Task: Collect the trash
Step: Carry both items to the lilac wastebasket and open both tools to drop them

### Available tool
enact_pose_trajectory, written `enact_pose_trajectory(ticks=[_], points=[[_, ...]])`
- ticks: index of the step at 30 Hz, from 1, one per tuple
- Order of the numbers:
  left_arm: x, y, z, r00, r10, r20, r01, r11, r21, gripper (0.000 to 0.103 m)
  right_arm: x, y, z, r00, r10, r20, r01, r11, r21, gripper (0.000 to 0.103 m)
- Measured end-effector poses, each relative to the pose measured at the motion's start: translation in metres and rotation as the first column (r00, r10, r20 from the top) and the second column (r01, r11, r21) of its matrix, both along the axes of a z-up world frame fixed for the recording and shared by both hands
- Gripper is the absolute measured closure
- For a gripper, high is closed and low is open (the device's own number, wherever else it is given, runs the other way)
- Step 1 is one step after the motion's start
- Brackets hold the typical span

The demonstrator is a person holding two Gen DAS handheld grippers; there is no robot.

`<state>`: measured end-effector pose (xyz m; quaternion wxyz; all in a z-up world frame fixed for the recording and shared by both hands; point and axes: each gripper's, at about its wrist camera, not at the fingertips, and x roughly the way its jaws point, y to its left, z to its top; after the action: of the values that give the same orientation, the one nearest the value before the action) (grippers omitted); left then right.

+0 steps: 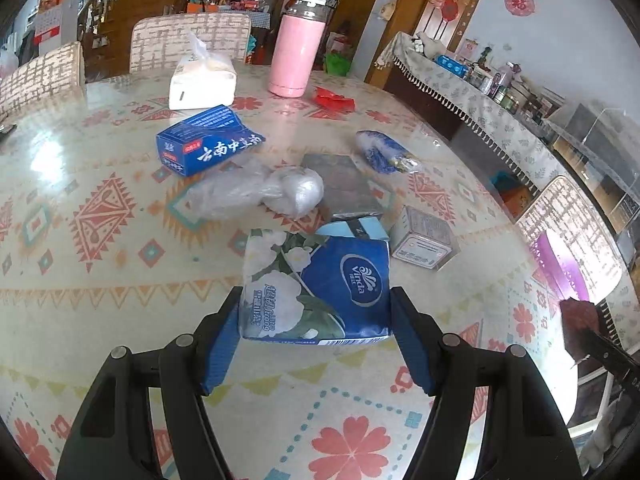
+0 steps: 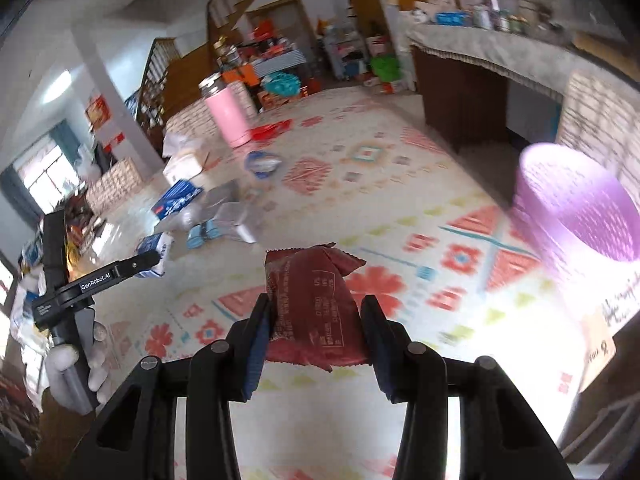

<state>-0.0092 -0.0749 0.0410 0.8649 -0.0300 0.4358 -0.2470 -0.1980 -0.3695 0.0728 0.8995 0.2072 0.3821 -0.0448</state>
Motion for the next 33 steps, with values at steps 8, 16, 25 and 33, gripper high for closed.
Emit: enact_pose_trajectory(ticks=[8, 16, 25, 33], points=[[-0.027, -0.018, 0.022, 1.0, -0.002, 0.012, 0.002, 1.0, 0.015, 0.033, -0.031, -0.036, 0.0, 0.999, -0.022, 0.046, 0.021, 0.999, 0.039, 0.054], [-0.067, -0.071, 0.053, 0.994, -0.092, 0.057, 0.09, 0.995, 0.041, 0.033, -0.054, -0.057, -0.002, 0.994, -0.022, 0.109, 0.017, 0.999, 0.044, 0.054], [-0.092, -0.161, 0.064, 0.97, -0.24, 0.044, 0.238, 0.97, 0.04, 0.033, -0.095, -0.114, -0.015, 0.987, -0.122, 0.102, 0.117, 0.991, 0.059, 0.054], [-0.102, -0.258, 0.072, 0.925, -0.378, 0.034, 0.377, 0.925, 0.036, 0.033, -0.121, -0.171, -0.013, 0.969, -0.223, 0.101, 0.219, 0.974, 0.048, 0.059]])
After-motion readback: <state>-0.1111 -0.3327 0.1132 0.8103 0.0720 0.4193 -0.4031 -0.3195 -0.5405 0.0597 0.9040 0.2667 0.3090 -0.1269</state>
